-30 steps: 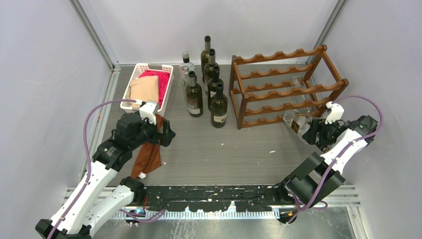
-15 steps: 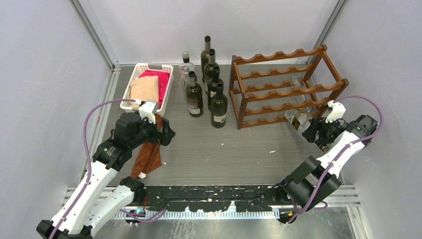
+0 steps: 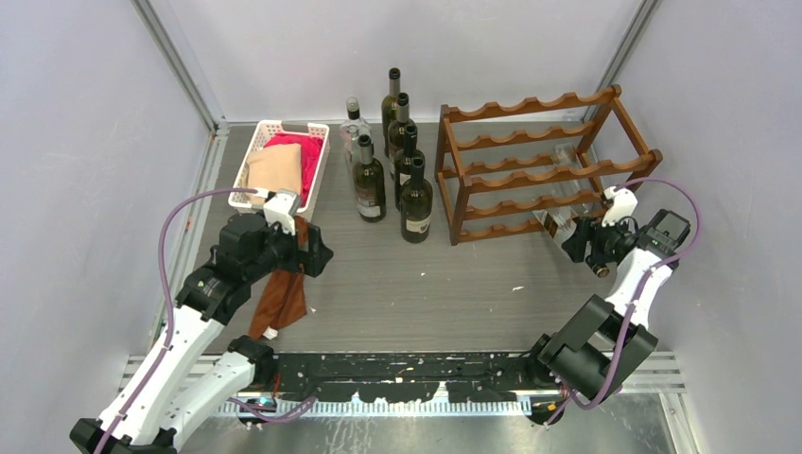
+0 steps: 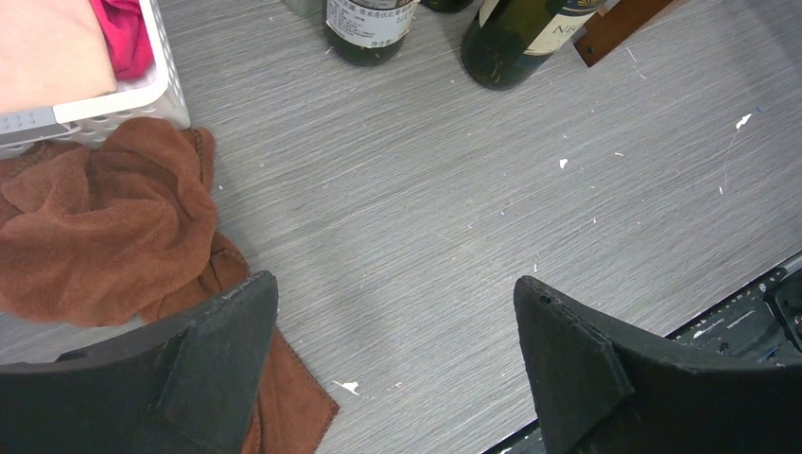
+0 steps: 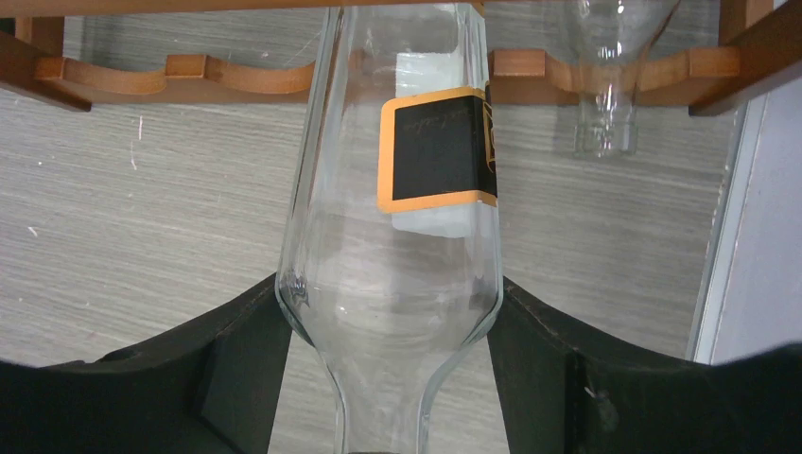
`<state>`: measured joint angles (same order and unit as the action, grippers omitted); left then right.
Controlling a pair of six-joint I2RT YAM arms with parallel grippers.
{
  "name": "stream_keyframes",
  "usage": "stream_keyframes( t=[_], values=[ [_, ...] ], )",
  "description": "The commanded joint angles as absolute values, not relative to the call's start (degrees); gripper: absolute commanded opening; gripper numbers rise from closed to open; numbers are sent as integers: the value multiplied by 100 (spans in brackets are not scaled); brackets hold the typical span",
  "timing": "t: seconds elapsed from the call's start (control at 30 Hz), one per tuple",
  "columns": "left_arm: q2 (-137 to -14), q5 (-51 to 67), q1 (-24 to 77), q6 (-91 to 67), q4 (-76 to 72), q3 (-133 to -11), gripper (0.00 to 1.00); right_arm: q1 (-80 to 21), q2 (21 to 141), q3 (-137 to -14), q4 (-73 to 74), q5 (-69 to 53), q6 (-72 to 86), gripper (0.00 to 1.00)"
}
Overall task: Put the wine bottle on the wine rack
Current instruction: Place the wine bottle in the wine rack.
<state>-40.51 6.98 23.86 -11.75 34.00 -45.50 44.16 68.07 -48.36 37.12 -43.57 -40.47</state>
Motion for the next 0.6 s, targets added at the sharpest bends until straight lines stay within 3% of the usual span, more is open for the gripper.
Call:
stream_keyframes(
  t=[0.0,0.33,0.57],
  values=[
    [-4051,881,2338,-1135,3110,-4535,93,4208,6866,-4766,2192,-4887,-3742,1],
    [-4018,882,2314,-1133,3048,-4509,93,3533,7524,-4194,211,-4309,-3013,17],
    [-3808,1435,2268,-2210,2275,-4210,97,3072,7978,-4315,-377,-3670,-2438,36]
  ],
)
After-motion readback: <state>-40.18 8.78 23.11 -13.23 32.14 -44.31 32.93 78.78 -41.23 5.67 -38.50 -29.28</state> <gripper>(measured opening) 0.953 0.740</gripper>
